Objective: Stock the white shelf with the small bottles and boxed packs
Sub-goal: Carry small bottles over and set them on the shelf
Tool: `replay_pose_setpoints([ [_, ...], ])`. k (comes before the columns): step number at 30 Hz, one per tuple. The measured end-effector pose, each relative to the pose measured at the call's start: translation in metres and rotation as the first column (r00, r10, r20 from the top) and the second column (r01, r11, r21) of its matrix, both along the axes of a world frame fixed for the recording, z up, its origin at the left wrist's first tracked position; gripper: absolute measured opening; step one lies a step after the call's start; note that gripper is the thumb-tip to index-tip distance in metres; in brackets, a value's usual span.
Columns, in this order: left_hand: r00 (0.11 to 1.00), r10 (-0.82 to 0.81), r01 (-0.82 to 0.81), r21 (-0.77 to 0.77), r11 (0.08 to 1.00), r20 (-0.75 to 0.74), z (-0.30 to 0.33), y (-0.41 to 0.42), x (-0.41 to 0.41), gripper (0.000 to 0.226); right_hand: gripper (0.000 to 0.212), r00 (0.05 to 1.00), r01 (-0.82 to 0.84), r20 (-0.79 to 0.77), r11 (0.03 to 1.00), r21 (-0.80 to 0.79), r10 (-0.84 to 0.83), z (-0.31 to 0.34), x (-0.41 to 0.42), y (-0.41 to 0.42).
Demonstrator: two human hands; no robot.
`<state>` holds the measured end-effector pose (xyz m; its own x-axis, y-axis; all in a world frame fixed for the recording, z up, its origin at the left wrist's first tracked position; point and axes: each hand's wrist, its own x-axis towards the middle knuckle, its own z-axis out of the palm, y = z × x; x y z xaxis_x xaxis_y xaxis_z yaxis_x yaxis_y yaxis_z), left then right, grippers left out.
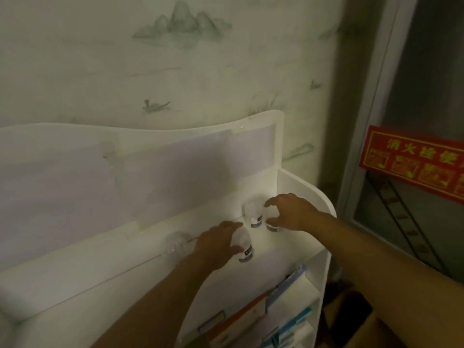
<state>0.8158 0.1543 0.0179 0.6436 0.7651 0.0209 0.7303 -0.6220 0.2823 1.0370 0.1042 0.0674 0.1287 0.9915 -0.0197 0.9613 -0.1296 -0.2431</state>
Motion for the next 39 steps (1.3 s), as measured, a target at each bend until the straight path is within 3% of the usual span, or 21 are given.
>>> replay_pose_setpoints([
  [10,0.998,0.031,-0.028,0.06,0.998,-0.056,-0.025,0.008,0.085,0.059,0.056,0.995,0.06,-0.079,0.998,-0.016,-0.061,-0.016,0.058,-0.036],
  [22,0.984,0.101,-0.103,0.004,0.995,0.149,-0.039,0.032,0.115,0.038,0.055,0.983,0.086,-0.157,0.996,-0.037,-0.091,-0.024,0.061,-0.049],
  [27,0.995,-0.004,0.007,0.033,0.999,-0.099,-0.041,0.026,0.114,0.071,0.051,0.976,0.075,-0.199,0.996,-0.058,-0.085,-0.024,0.063,-0.056],
  [30,0.993,-0.029,0.036,0.057,0.998,-0.115,-0.025,0.023,0.095,0.085,0.054,0.976,0.08,-0.2,0.994,-0.07,-0.092,-0.017,0.063,-0.054],
  [35,0.947,-0.02,0.09,0.206,0.974,-0.32,0.05,0.025,0.024,0.047,0.059,0.985,-0.004,-0.17,1.0,-0.024,0.0,0.007,0.032,-0.025],
  [39,0.918,0.127,-0.039,0.233,0.972,-0.375,0.102,0.022,-0.062,0.045,0.063,0.981,-0.143,-0.129,0.99,0.016,0.144,0.029,-0.031,0.006],
])
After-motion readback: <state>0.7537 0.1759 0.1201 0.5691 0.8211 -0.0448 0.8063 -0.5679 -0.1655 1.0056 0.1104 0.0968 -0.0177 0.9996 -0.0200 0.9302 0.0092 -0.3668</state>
